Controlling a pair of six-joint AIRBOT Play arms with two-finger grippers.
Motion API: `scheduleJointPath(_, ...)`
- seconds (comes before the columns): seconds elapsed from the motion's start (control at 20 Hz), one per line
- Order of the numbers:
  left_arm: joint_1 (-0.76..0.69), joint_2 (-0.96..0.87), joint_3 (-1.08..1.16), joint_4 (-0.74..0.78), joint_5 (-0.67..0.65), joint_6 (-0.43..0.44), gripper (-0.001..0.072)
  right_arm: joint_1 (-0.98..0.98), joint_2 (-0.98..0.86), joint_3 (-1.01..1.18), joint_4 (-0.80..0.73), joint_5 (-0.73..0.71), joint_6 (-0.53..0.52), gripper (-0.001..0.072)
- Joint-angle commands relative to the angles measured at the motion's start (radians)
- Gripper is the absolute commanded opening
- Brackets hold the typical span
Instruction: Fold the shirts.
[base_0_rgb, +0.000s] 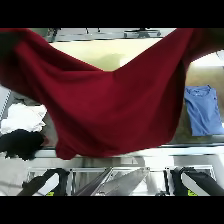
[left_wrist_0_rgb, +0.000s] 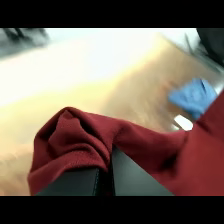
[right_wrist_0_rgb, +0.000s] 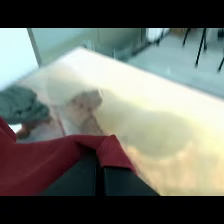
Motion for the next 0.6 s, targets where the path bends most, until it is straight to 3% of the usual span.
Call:
scheduleJointPath(0.0,-0.113,-0.274,0.003,0.059,-0.087,-0.018,0.0017,0.001,-0.199,-0.080,-0.111,0.072,0.053,0.0019)
scheduleJointPath(0.1,-0.174,-0.462,0.003,0.171,-0.089,-0.040,0.0016,0.001,-0.311,-0.188,-0.182,0.036,0.076,0.0019)
scheduleJointPath(0.25,-0.224,-0.726,0.005,0.180,-0.071,-0.043,0.0022,0.001,-0.475,-0.333,-0.221,-0.121,0.079,0.0020)
scheduleJointPath(0.3,-0.229,-0.796,0.005,0.177,-0.039,-0.044,0.0138,0.001,-0.537,-0.348,-0.221,-0.173,0.079,0.0020)
scheduleJointPath(0.35,-0.229,-0.861,0.006,0.174,0.000,-0.062,0.0315,0.001,-0.588,-0.347,-0.220,-0.209,0.087,0.0020)
scheduleJointPath(0.5,-0.192,-0.949,0.018,0.149,0.045,-0.080,0.0320,-0.001,-0.665,-0.345,-0.216,-0.322,0.110,0.0033)
scheduleJointPath(0.55,-0.169,-0.962,0.043,0.147,0.028,-0.082,0.0321,-0.003,-0.663,-0.344,-0.217,-0.343,0.109,0.0188)
